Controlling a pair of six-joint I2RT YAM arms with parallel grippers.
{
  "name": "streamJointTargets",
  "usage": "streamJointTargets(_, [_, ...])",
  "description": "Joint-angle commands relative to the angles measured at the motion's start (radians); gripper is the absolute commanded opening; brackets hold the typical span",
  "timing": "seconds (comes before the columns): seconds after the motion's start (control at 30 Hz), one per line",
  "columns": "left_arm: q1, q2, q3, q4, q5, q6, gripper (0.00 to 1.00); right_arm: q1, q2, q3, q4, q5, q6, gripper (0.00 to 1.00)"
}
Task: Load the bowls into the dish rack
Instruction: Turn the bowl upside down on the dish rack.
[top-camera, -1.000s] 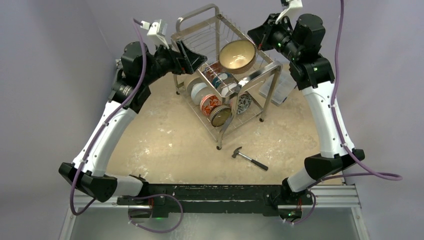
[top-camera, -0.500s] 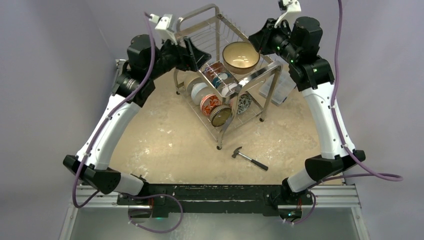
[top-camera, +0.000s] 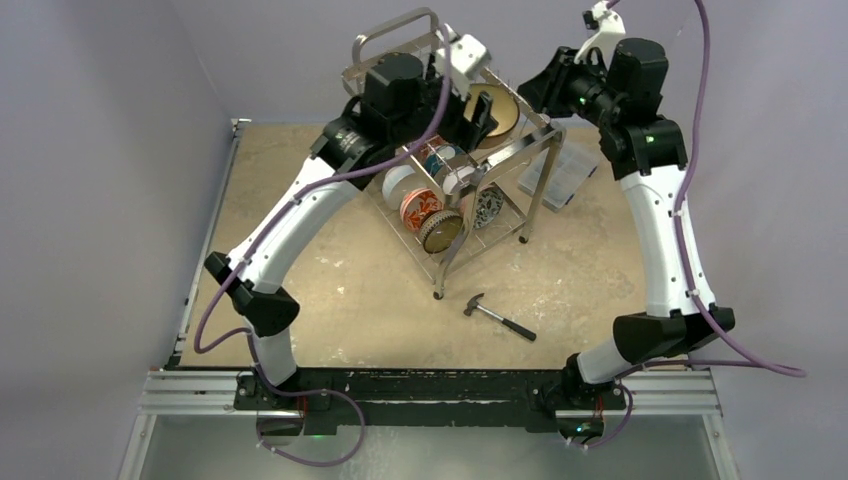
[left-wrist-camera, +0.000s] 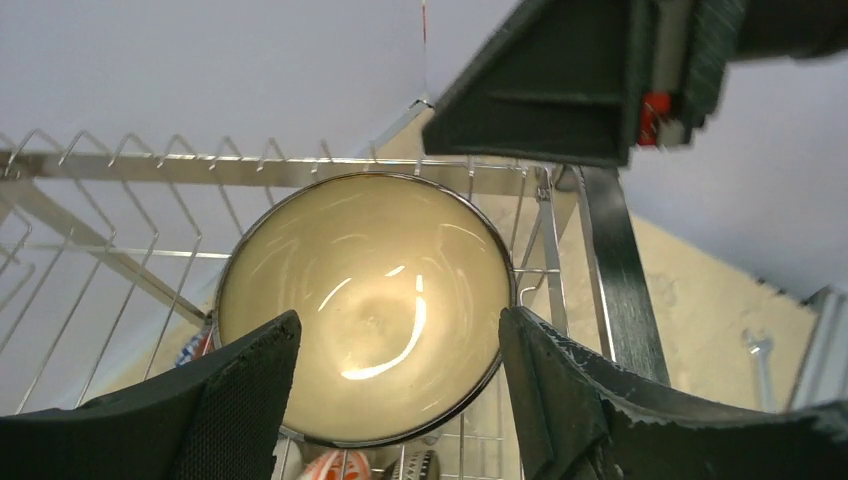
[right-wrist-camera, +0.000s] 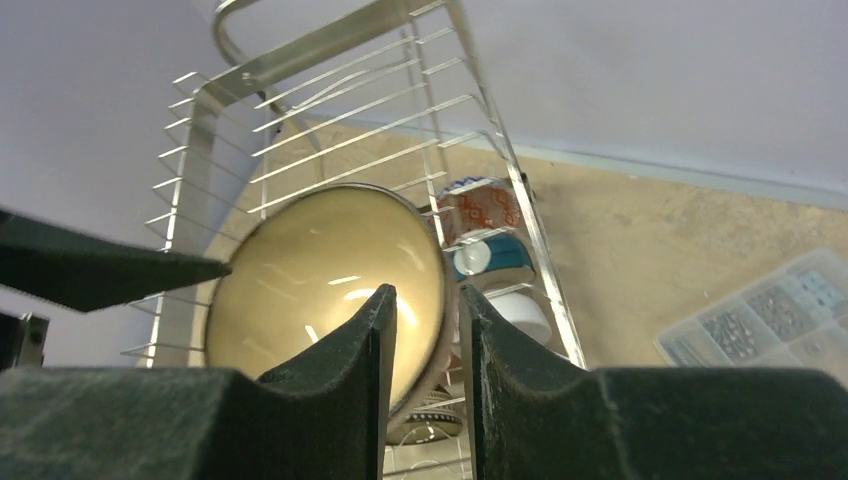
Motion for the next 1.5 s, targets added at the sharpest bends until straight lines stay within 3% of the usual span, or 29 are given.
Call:
streamJointTargets(0.0, [-0.072,0.024,0.061,-0.037,-0.081,0.28,0.71,-0.064,-0.028,-0.032,0.002,-0.174,0.047,0.32])
streamJointTargets(0.43, [-0.083,0.066,0.057,-0.139,-0.07,0.448,0.65,-0.078,-0.053,-0.08,0.033,-0.248,0.072,0.33])
streamJointTargets(0.6, [-0.082,0.074,0.051,-0.145,-0.086,0.462,0.46,-0.078,-0.062,-0.082,0.04,-0.252,0.073,0.33])
streamJointTargets(0.73, [-0.083,0.031,-0.011,-0.062,-0.092,0.453,0.2,-0.078,-0.076,-0.08,0.048,-0.248,0.07,0.33])
streamJointTargets(0.83, [-0.083,-0.046,-0.13,0.093,-0.114,0.4,0.0,-0.078,-0.092,-0.081,0.06,-0.244,0.064,0.34])
streamJointTargets(1.0, [-0.082,-0.142,-0.258,0.311,-0.05,0.29,0.0,-0.078,-0.119,-0.092,0.09,-0.252,0.06,0.36])
streamJointTargets(1.17, [-0.078,-0.159,-0.259,0.398,-0.016,0.104,0.0,-0.078,-0.139,-0.117,0.136,-0.301,0.08,0.5])
streamJointTargets(1.3, [-0.062,-0.171,-0.294,0.491,0.035,-0.069,0.0,-0.078,-0.15,-0.151,0.194,-0.374,0.141,0.71])
streamJointTargets(1.47, [-0.008,-0.238,-0.468,0.796,0.124,-0.3,0.0,-0.078,-0.166,-0.215,0.291,-0.427,0.243,0.9])
